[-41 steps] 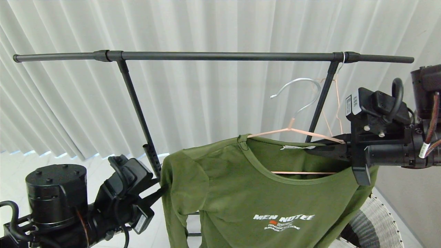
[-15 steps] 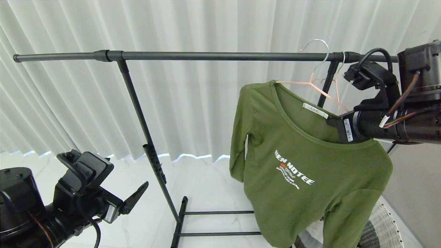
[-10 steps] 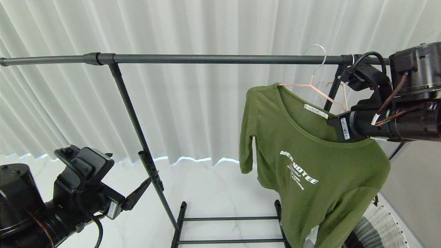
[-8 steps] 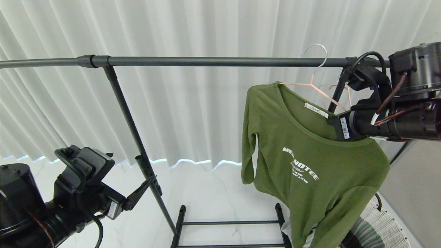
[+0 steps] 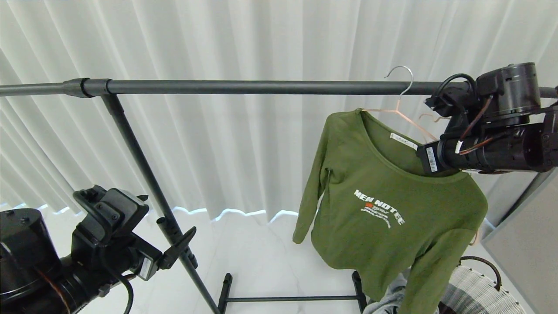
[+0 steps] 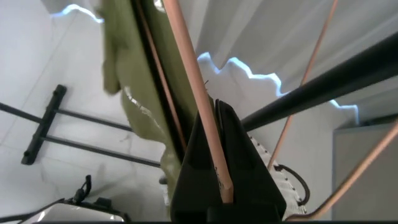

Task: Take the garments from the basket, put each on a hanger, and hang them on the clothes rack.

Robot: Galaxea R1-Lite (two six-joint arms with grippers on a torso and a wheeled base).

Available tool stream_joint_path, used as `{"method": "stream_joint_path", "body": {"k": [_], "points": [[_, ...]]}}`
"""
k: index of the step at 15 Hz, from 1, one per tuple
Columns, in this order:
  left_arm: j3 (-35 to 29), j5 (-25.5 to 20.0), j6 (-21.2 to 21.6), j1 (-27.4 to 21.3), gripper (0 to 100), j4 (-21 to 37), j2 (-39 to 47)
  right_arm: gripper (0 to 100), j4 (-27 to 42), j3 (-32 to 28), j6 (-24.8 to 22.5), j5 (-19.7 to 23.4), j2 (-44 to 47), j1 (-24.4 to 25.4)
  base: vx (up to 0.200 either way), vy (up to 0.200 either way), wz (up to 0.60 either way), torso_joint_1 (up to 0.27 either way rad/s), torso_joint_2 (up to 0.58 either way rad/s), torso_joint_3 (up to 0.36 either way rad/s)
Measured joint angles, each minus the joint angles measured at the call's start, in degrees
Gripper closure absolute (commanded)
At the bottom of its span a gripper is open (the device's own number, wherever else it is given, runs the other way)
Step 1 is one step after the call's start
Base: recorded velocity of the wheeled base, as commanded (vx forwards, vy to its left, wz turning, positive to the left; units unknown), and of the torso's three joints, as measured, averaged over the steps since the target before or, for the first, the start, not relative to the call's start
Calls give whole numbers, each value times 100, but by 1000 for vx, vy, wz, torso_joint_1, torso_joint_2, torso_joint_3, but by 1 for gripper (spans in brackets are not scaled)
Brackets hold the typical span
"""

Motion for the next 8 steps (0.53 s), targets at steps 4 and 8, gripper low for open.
{"method": "stream_joint_path", "body": {"k": [4, 8], "points": [[13, 2, -1, -113, 0, 0, 0, 100, -2, -24, 13, -139, 182, -33, 0, 0, 0, 0, 0, 0], [22, 2, 5, -127, 0, 0, 0, 100, -61, -30, 28, -221, 317, -27, 0, 0, 0, 0, 0, 0]]}}
